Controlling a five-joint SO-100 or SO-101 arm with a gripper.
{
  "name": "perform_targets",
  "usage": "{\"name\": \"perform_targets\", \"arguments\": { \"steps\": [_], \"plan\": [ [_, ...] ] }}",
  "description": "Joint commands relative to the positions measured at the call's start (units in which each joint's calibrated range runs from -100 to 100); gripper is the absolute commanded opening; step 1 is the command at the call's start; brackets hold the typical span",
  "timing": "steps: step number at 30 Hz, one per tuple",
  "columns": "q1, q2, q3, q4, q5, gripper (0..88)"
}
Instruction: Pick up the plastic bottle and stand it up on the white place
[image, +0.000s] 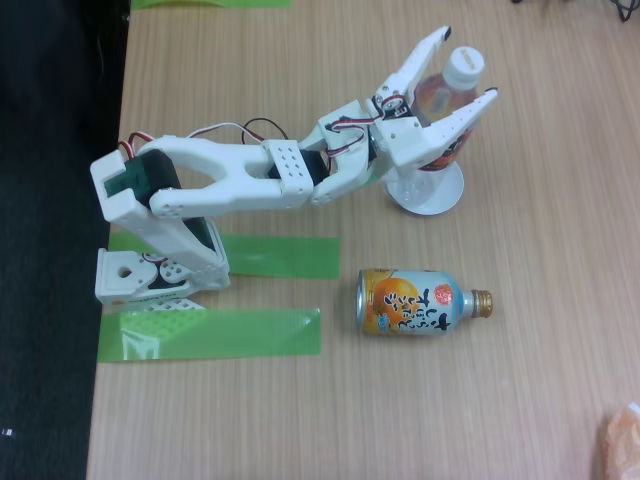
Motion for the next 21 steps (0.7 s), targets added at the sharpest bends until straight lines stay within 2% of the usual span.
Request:
{"name": "perform_targets", "arguments": {
  "steps": [1, 6, 15, 21],
  "plan": [
    [-0.09, -1.86, -1.44, -1.07, -0.17, 37.4],
    [-0.09, -8.49, -4.06, 0.39, -0.17, 37.1],
    [-0.09, -20.17, -10.94, 11.54, 0.20, 37.0],
    [0.58, -29.32, -15.02, 13.35, 0.25, 36.9]
  ]
}}
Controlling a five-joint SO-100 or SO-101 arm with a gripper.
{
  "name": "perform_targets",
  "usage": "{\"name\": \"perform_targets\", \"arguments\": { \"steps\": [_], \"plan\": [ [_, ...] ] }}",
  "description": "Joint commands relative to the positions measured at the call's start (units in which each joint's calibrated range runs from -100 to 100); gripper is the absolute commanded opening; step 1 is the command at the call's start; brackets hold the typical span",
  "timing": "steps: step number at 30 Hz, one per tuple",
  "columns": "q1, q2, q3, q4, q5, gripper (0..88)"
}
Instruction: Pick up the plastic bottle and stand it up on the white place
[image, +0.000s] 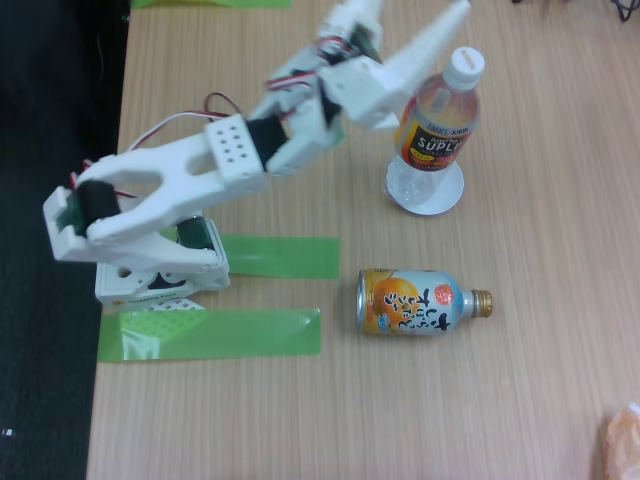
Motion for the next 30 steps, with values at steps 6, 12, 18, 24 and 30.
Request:
{"name": "perform_targets", "arguments": {
  "steps": [6, 12, 18, 24, 30],
  "plan": [
    [9.61, -10.96, -0.64, 0.43, -0.22, 36.9],
    [15.09, -13.65, 0.99, 0.43, -6.57, 37.0],
    [7.69, -17.26, 1.17, -0.34, -22.32, 37.0],
    [6.80, -22.97, 5.69, -0.34, -33.29, 37.0],
    [6.50, -32.38, 12.30, -0.42, -39.48, 37.0]
  ]
}}
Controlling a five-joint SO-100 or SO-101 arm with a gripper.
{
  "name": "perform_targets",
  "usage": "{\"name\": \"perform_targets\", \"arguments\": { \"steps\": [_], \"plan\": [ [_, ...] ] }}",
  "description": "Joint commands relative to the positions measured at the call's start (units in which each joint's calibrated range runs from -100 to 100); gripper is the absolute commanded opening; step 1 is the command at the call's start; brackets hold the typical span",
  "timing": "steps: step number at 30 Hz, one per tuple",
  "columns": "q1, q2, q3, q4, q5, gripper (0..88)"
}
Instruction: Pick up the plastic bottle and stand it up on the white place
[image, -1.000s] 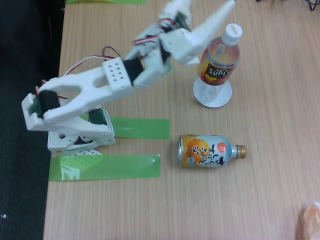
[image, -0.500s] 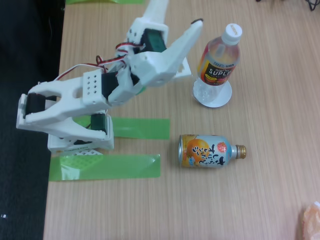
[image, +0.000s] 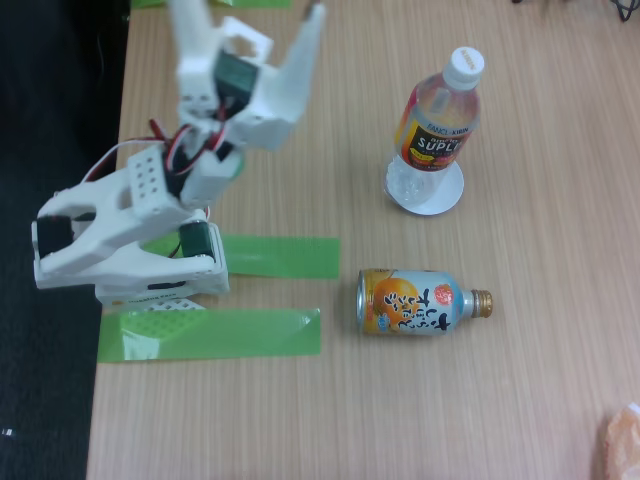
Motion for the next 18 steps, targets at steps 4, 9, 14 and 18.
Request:
{"name": "perform_targets", "arguments": {
  "steps": [4, 9, 14, 18],
  "plan": [
    [-0.30, -5.94, 6.26, -0.51, -3.99, 37.0],
    [-0.22, -5.77, 14.41, -5.49, -3.99, 37.0],
    [0.30, -5.86, 25.72, -13.73, -3.99, 37.0],
    [0.37, -5.94, 32.33, -20.34, -3.99, 37.0]
  ]
}}
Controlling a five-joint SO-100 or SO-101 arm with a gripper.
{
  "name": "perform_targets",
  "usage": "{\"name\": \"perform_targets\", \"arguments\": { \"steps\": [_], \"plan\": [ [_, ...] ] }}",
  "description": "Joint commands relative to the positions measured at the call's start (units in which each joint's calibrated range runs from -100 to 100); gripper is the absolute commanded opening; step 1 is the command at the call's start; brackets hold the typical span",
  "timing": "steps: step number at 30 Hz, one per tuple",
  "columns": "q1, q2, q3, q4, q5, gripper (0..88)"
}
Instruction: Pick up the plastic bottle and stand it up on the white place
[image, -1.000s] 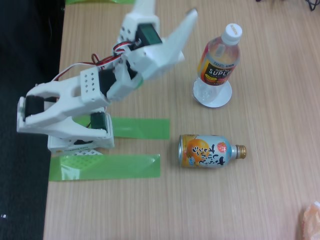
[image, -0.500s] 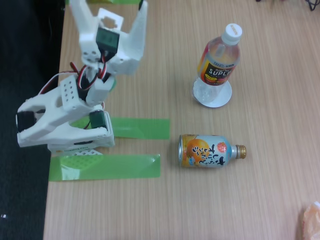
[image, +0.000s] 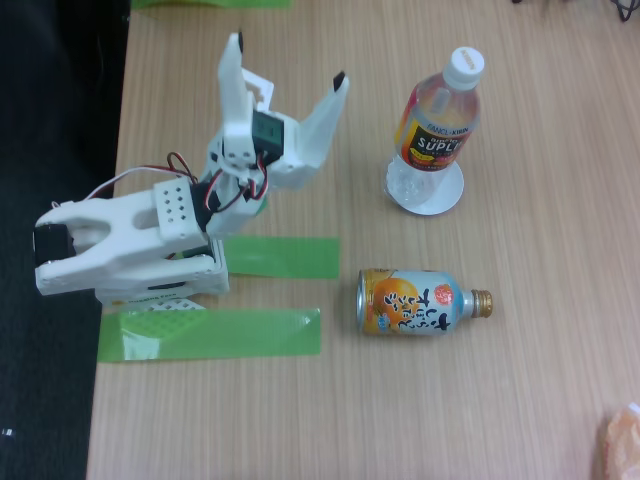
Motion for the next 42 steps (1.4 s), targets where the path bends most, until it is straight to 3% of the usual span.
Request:
{"name": "perform_targets", "arguments": {
  "steps": [1, 10, 26, 35, 37, 42],
  "plan": [
    [0.74, -0.39, 4.50, -5.65, -0.20, 37.0],
    [8.44, -0.97, 6.49, -14.58, -0.20, 36.9],
    [9.18, -1.06, -0.03, -49.86, 0.06, 36.8],
    [9.26, -1.14, 3.05, -50.72, 0.38, 36.7],
    [9.26, -1.14, 3.68, -50.72, 0.38, 34.0],
    [9.26, -1.14, 4.95, -50.72, 0.32, 14.3]
  ]
}}
